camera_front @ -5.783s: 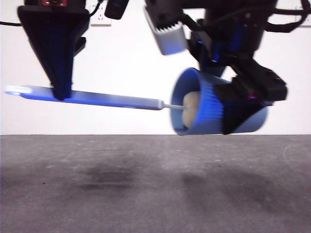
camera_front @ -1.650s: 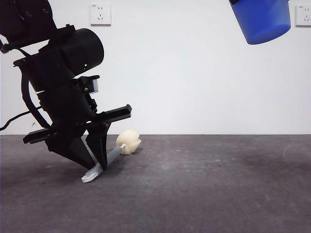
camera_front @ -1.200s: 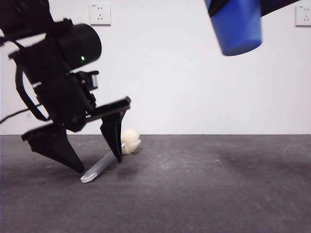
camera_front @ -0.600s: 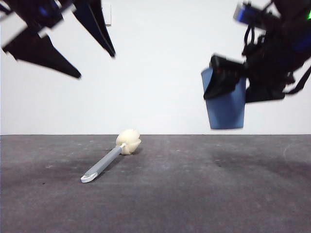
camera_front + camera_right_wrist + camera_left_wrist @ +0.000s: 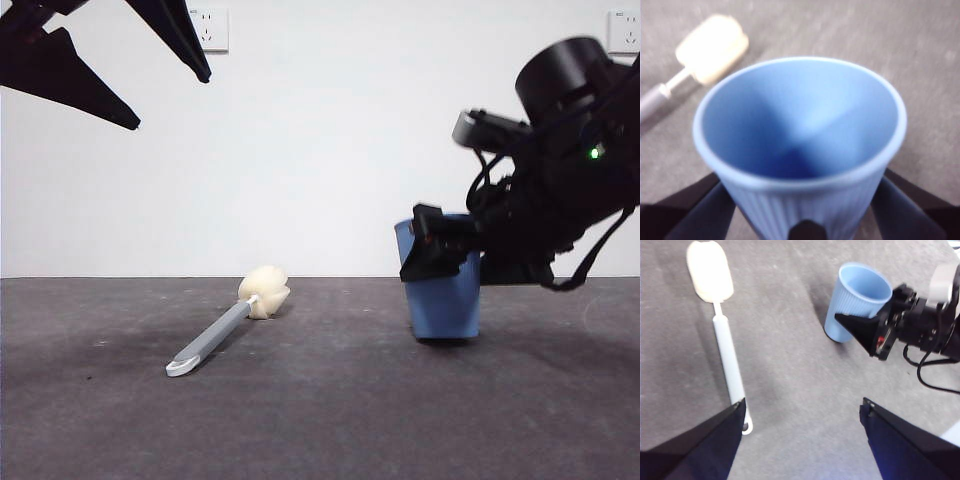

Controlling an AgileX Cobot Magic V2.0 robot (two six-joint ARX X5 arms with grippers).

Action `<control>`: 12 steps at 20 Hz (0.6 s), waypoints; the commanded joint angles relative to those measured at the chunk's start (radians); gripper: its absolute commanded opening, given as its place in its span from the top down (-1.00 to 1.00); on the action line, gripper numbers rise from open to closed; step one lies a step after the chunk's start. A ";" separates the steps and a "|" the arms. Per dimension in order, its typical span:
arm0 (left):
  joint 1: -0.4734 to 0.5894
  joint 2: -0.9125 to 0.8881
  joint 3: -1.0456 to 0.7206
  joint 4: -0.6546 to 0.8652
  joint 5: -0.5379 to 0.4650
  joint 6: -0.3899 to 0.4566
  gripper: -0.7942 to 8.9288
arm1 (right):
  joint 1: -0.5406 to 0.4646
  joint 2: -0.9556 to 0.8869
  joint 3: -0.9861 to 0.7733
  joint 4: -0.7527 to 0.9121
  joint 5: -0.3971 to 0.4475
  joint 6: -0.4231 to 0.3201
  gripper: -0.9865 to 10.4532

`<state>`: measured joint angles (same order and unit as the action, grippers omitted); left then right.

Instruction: Pick up the cup brush,pick up the cup,insert the brush into the cup,clean the cup,put the cup brush back,put the cup back to the fixed position on the table

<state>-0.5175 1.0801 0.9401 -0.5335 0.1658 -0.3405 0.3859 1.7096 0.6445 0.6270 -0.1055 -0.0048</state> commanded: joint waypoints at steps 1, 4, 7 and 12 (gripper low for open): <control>0.000 0.001 -0.009 0.009 -0.010 0.013 0.05 | 0.000 0.040 -0.008 -0.007 -0.001 -0.012 0.85; 0.000 0.001 -0.009 0.008 -0.010 0.013 0.05 | 0.003 0.049 -0.008 -0.018 0.000 -0.012 0.83; 0.000 0.001 -0.009 0.008 -0.010 0.017 0.05 | 0.004 0.043 -0.008 -0.068 0.003 -0.011 0.55; 0.000 0.001 -0.009 0.008 -0.032 0.028 0.05 | 0.001 0.033 -0.008 -0.198 0.007 -0.011 0.26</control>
<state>-0.5175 1.0801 0.9401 -0.5331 0.1375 -0.3290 0.3862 1.7016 0.6708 0.5194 -0.1036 -0.0154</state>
